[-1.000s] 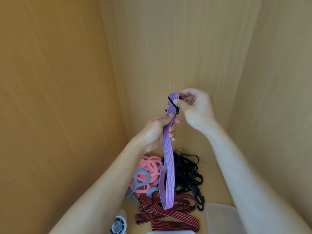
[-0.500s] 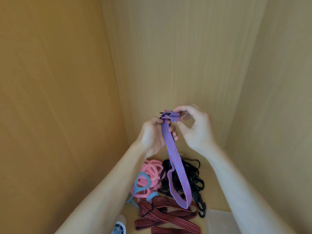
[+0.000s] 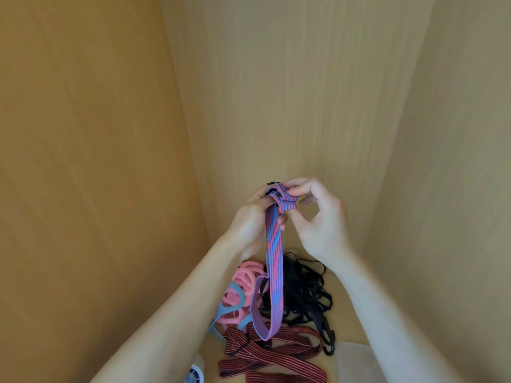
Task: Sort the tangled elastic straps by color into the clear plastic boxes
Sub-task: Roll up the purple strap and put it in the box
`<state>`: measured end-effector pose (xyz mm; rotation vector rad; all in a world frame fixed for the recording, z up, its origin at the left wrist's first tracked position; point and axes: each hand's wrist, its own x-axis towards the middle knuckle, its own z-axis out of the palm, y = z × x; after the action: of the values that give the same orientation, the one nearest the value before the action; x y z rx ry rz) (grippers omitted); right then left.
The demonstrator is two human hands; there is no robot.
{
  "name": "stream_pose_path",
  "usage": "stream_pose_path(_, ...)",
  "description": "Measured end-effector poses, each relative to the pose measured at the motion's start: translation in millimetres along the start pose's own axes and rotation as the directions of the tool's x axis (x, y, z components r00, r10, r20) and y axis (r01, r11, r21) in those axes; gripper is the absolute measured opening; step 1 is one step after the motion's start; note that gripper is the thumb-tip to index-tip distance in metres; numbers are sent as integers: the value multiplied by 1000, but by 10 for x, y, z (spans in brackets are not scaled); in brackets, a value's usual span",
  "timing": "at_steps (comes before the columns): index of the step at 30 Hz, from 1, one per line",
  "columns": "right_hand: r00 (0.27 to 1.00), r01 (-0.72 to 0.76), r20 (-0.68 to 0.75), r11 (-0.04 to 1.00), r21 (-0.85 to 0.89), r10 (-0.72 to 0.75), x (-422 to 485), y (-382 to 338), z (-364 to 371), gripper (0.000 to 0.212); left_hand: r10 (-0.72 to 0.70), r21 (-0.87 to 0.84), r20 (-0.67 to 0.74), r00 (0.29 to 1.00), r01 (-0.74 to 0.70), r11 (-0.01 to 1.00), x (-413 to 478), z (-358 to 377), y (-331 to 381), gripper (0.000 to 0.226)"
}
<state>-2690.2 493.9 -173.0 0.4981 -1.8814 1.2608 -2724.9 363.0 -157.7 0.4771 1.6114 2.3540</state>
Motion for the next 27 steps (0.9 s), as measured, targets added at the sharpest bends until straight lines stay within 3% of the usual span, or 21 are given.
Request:
stream_pose_path(10,999,18,26,1000,-12,-18,-134,12,79,30,-77,-191,-88,993,59,980,-19,19,36,33)
stream_pose_path(16,997,74,37,995,-70,-72,-208,49,101,32,-139,-366,-16,990,124,922,-52,-16,74,42)
stream_pose_path(23,981,182,107,965,-190,-163,-224,63,101,53,-216,-302,-127,968,170,938,-36,32,139,62)
stream_pose_path(27,965,235,172,940,-248,-195,-248,64,92,44,-214,-267,-181,960,162,950,-56,30,132,65)
